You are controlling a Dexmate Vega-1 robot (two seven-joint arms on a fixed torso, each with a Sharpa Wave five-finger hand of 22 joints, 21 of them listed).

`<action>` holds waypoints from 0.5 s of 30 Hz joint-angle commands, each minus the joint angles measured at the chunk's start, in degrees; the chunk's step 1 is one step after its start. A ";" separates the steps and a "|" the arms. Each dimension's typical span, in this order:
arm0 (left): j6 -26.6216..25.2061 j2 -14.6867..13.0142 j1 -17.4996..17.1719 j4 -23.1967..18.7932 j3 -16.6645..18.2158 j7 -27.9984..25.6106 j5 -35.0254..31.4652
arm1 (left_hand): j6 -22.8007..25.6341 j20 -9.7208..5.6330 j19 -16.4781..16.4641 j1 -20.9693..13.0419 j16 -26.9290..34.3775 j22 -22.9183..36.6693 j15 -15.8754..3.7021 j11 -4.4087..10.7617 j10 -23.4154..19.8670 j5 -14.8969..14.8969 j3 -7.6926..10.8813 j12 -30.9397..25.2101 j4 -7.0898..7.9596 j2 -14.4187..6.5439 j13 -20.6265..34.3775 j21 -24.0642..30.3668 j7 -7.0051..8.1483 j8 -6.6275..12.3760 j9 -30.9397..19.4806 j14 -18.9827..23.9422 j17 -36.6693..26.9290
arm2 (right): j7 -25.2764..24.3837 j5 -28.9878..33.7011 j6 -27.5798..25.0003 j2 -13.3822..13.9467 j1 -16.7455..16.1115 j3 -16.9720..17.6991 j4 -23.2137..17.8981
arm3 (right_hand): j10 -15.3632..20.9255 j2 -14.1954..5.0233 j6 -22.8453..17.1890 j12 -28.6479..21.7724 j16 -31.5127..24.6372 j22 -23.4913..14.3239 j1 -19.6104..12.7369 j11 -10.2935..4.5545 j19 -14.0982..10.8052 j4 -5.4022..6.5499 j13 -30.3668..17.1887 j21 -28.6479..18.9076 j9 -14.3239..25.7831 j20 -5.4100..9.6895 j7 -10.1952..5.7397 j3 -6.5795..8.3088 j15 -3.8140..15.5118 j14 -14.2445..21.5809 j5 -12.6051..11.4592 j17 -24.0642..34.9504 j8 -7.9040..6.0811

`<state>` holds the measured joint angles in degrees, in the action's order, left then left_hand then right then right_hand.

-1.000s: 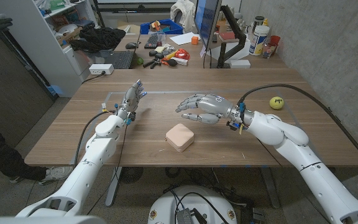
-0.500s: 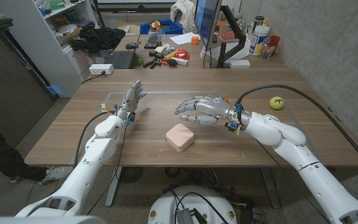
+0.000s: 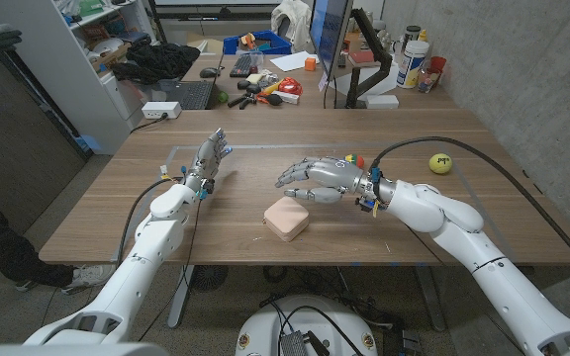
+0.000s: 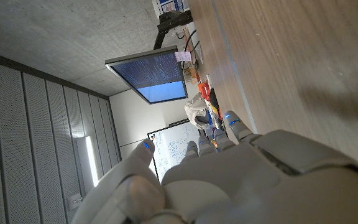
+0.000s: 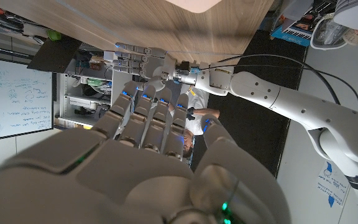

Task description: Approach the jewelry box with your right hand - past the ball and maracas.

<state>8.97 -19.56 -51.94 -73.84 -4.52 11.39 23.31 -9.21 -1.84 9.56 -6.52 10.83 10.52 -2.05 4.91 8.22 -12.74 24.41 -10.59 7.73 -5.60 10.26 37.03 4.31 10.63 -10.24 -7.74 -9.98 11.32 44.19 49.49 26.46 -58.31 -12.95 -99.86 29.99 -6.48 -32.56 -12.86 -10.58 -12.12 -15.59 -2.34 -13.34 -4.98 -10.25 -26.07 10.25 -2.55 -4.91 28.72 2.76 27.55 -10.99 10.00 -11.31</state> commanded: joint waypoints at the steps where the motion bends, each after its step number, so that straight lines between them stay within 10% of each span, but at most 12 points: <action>1: -0.10 -0.11 0.06 0.34 0.05 0.28 0.04 | -0.30 -1.00 1.83 -0.61 0.12 0.27 -1.26 0.07 0.49 -0.24 -0.36 -0.25 -0.03 0.05 0.15 -0.08 0.28 0.29 -0.33 -0.55 -0.18 | 0.73 -0.49 -0.44 0.15 0.43 -1.18 0.85 | 0.59 -0.06 -0.48 0.27 0.04 -0.22 -0.49 0.16 -0.11 -0.03 -0.28 -0.27 0.21 0.43 -0.13 0.57 4.33 -0.19 0.15 0.13 -0.04; 15: 0.01 0.06 -0.25 0.29 0.17 0.20 0.17 | -0.32 -0.97 1.78 -0.63 0.11 0.28 -1.24 0.05 0.45 -0.25 -0.40 -0.28 -0.02 0.02 0.15 -0.19 0.23 0.28 -0.33 -0.58 -0.18 | 0.50 0.50 -1.09 0.30 0.28 -1.63 0.79 | 0.43 -0.06 -0.47 0.44 0.17 -0.24 -0.51 -0.07 0.12 -0.22 -0.28 -0.26 0.22 0.54 -0.09 0.86 4.17 -0.65 0.20 0.16 0.10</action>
<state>8.97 -19.61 -51.93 -73.59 -4.46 11.55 23.37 -9.21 -1.84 9.56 -6.52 10.83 10.52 -2.05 4.91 8.22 -12.74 24.23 -10.59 7.91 -5.60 10.26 37.03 4.31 10.63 -10.24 -7.74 -9.98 11.90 43.92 49.00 26.66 -57.89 -14.17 -99.06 29.99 -6.48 -32.76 -12.40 -10.58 -12.12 -15.58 -2.34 -13.14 -5.22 -10.25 -26.06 10.25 -2.35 -5.11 28.96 2.79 27.09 -10.99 9.99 -11.31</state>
